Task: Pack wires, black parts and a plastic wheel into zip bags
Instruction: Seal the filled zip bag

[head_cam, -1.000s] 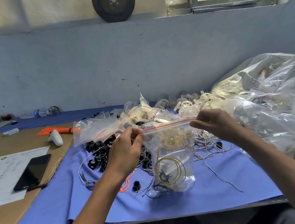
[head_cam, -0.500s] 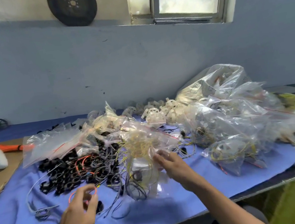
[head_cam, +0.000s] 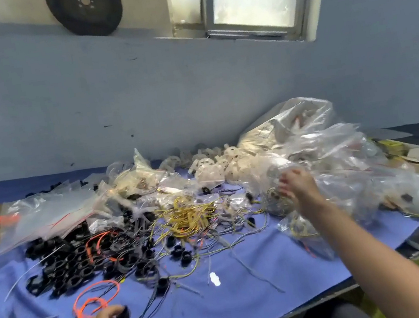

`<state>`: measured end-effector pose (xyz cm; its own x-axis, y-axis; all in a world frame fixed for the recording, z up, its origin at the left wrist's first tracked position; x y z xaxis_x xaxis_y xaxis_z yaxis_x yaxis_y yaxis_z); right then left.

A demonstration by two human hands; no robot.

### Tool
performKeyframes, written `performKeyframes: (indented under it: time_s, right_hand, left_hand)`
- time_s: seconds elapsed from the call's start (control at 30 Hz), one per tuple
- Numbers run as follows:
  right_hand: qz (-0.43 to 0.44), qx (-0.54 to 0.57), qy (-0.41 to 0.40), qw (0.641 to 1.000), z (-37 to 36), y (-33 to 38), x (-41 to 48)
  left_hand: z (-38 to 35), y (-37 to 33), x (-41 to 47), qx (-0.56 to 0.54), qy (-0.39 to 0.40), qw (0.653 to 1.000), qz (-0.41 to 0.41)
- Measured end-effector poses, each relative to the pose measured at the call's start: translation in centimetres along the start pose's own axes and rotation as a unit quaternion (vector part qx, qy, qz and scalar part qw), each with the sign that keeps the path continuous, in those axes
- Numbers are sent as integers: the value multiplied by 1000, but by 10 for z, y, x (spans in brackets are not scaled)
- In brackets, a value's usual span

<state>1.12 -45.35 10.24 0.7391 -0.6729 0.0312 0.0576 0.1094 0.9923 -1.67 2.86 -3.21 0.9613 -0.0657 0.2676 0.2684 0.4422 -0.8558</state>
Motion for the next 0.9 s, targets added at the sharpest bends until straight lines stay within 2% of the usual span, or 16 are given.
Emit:
performKeyframes:
  time_s: [0.1,0.17,0.27,0.37,0.4,0.53,0.6,0.67,0.77,0.9]
  right_hand:
    - [54,-153,66,985,-65,-53,-34]
    - [137,-264,87,951,-103,-69,-59]
    - [247,-389,101,882,-145,-87,-92]
    - [321,-535,82,777,-163,-108,-106]
    - [325,-548,76,767,-163,-109,-105]
    - [336,-551,54,762,-163,-108,-107]
    - [340,-556,54,756,-164,-108,-110]
    - [338,-561,54,753,-164,-107,-111]
    - [330,-564,52,755,-163,-106,-111]
    - [322,-561,55,761,-164,-105,-111]
  left_hand:
    - [4,-16,-23,45,-74,996,-16]
    - [4,-14,-18,42,-81,996,-18]
    - [8,-5,-17,32,-75,997,-14]
    - [12,-5,-19,12,-90,996,-7]
    - [15,-6,-17,4,-97,995,-13]
    - [31,-21,29,18,-106,992,-72]
    - [46,-21,75,22,-112,991,-69]
    - [65,-12,124,42,-128,990,-40]
    - [93,12,183,137,-152,979,5]
    - [137,52,229,281,-174,940,91]
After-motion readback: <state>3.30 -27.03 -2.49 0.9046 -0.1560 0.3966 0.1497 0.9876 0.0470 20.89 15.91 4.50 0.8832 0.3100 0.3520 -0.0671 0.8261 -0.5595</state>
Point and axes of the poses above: each hand's wrist, its own x-axis towards the middle knuckle, its own z-axis out of the back of the hand, y = z × x, the point moved 8 cm from there along x, towards the middle knuckle, and after that the axes turned 14 degrees about -x, right-handed, at the moved point
